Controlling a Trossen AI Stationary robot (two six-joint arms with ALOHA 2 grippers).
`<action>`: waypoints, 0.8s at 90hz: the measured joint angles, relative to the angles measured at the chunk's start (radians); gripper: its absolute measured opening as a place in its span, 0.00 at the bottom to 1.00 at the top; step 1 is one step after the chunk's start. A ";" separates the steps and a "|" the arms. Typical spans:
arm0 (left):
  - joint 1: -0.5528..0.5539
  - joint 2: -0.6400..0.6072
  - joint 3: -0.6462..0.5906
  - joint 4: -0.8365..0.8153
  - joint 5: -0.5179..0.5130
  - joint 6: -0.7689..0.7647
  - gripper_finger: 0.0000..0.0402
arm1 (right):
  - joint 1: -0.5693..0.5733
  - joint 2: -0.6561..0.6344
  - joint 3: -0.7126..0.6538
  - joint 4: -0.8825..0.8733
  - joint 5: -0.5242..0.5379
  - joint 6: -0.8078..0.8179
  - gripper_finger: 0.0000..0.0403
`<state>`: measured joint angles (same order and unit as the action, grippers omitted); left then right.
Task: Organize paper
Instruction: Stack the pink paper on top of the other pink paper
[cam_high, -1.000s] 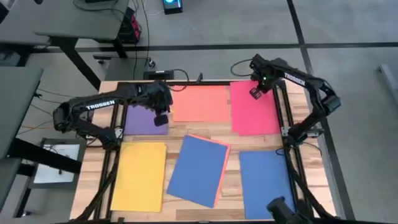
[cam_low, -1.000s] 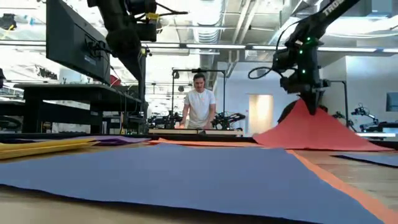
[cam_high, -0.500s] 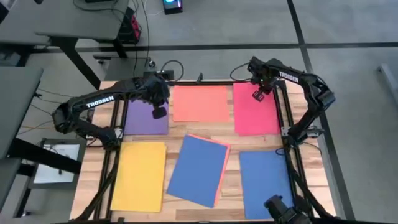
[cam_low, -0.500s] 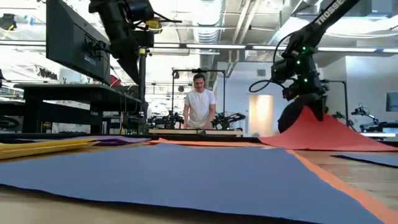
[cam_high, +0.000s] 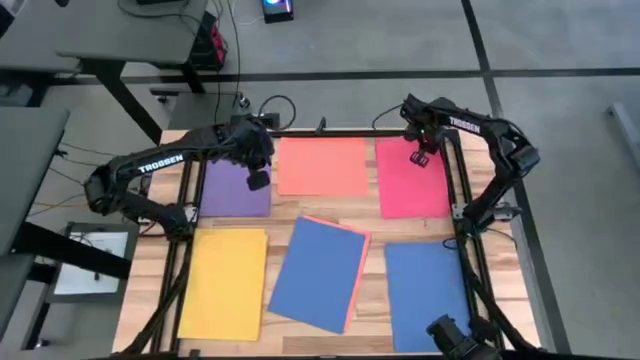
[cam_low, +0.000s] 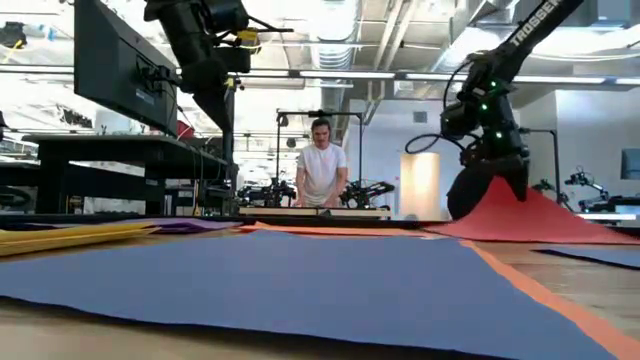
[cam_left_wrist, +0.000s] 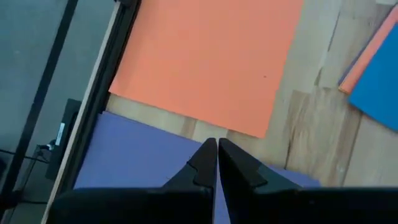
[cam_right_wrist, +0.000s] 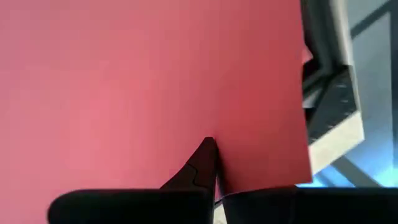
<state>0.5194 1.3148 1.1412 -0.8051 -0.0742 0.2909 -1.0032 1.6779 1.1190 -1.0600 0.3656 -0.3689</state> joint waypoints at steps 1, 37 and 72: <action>0.000 0.000 0.000 0.000 0.000 0.000 0.00 | 0.002 0.000 -0.002 0.002 0.000 -0.003 0.00; 0.000 0.000 0.000 0.000 0.000 0.005 0.00 | 0.013 0.000 -0.032 0.086 0.034 0.021 0.00; 0.000 0.000 0.000 -0.020 0.000 -0.014 0.00 | 0.007 0.000 -0.032 0.131 0.060 0.046 0.00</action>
<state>0.5190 1.3144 1.1412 -0.8253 -0.0746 0.2771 -0.9966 1.6779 1.0870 -0.9286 0.4259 -0.3229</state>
